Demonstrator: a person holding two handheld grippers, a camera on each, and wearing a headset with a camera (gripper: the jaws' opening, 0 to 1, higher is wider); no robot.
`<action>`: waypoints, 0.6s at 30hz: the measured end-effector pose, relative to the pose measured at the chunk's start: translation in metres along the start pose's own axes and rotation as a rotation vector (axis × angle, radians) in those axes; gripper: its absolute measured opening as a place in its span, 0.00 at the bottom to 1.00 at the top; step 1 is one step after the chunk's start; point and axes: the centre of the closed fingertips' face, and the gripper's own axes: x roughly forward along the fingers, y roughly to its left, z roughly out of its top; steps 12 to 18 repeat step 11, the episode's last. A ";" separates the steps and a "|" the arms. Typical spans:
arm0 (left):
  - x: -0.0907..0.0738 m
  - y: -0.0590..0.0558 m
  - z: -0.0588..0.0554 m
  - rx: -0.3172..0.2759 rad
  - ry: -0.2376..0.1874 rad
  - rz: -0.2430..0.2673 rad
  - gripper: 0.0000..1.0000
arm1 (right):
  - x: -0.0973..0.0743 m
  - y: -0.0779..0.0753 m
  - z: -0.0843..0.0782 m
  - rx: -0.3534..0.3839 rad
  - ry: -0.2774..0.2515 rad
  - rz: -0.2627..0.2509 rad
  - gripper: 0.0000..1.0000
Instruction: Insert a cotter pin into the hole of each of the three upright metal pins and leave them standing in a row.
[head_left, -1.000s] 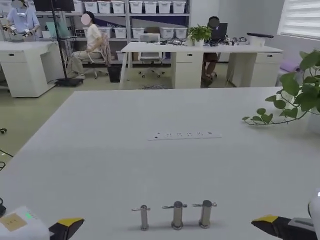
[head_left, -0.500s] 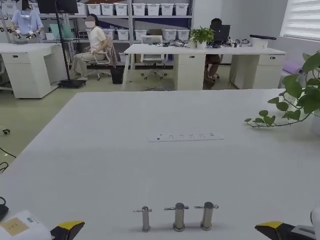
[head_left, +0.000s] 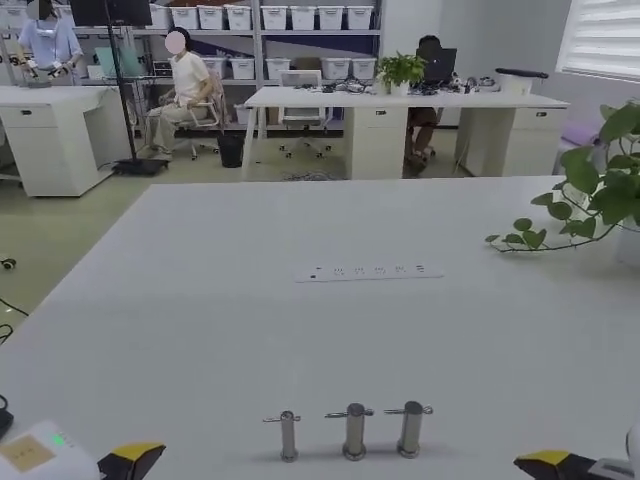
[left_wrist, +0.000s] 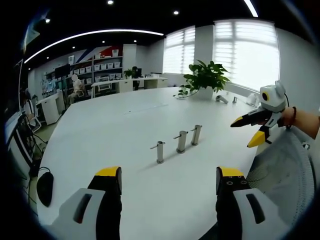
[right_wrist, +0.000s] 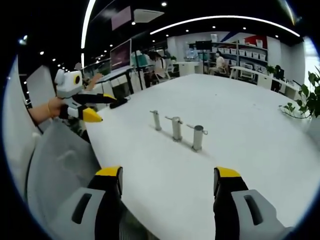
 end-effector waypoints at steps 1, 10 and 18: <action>0.000 0.000 0.000 0.000 0.001 0.001 0.77 | 0.000 0.000 0.000 0.000 0.002 0.000 0.75; -0.001 0.001 -0.001 0.002 0.002 0.001 0.77 | -0.002 -0.002 0.000 0.006 0.000 -0.009 0.75; -0.002 0.001 -0.001 0.001 0.002 0.002 0.77 | -0.002 -0.001 0.000 0.006 0.000 -0.010 0.75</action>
